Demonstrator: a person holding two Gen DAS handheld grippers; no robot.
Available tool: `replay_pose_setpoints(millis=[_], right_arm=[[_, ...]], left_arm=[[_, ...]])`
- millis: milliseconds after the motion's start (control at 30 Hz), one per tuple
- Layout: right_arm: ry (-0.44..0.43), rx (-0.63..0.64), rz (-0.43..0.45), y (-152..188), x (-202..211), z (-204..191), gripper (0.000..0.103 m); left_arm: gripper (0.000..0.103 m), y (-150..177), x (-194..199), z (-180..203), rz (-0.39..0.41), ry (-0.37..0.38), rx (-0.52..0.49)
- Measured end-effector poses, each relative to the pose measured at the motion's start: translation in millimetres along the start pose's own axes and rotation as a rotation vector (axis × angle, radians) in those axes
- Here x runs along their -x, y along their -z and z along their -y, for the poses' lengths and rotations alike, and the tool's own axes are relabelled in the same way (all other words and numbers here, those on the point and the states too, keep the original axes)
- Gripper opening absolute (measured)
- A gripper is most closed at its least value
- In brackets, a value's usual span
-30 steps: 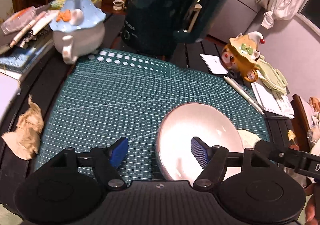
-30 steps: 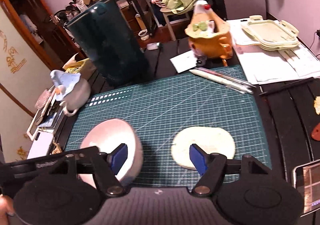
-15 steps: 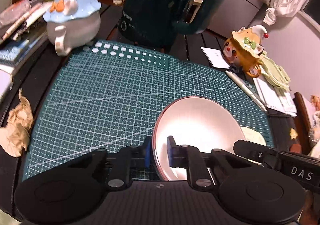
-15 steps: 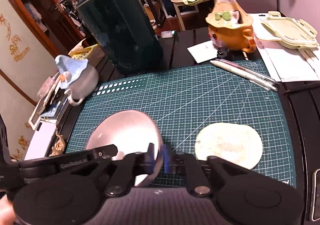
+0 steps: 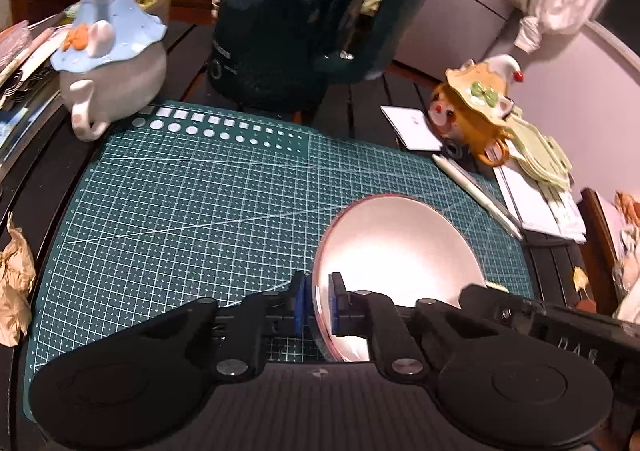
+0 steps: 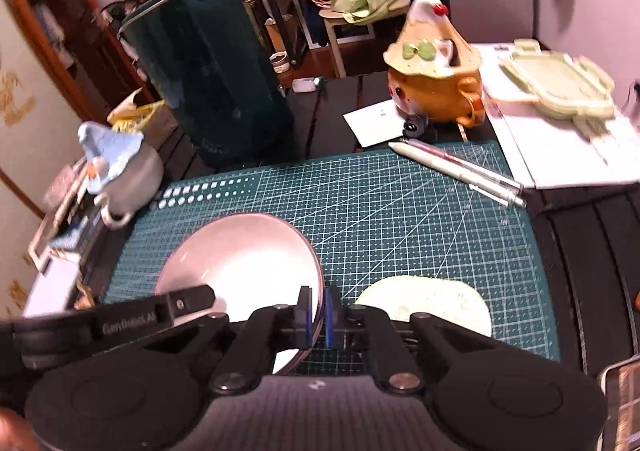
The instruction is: Clean bowl
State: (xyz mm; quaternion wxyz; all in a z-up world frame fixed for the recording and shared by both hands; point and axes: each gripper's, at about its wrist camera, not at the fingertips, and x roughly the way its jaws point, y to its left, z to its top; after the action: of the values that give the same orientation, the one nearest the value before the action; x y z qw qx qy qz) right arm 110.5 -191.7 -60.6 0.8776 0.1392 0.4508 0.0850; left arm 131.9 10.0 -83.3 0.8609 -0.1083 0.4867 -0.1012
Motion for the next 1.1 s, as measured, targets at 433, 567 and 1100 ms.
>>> replay_pose_setpoints(millis=[433, 567, 1100], right_arm=[[0.068, 0.069, 0.075, 22, 60, -9, 0.072], [0.139, 0.084, 0.021, 38, 68, -24, 0.073], [0.263, 0.039, 0.162, 88, 115, -36, 0.091]], left_arm=[[0.065, 13, 90, 3, 0.152, -0.064, -0.148], [0.07, 41, 108, 25, 0.168, -0.085, -0.248], [0.078, 88, 131, 39, 0.222, -0.223, -0.239]])
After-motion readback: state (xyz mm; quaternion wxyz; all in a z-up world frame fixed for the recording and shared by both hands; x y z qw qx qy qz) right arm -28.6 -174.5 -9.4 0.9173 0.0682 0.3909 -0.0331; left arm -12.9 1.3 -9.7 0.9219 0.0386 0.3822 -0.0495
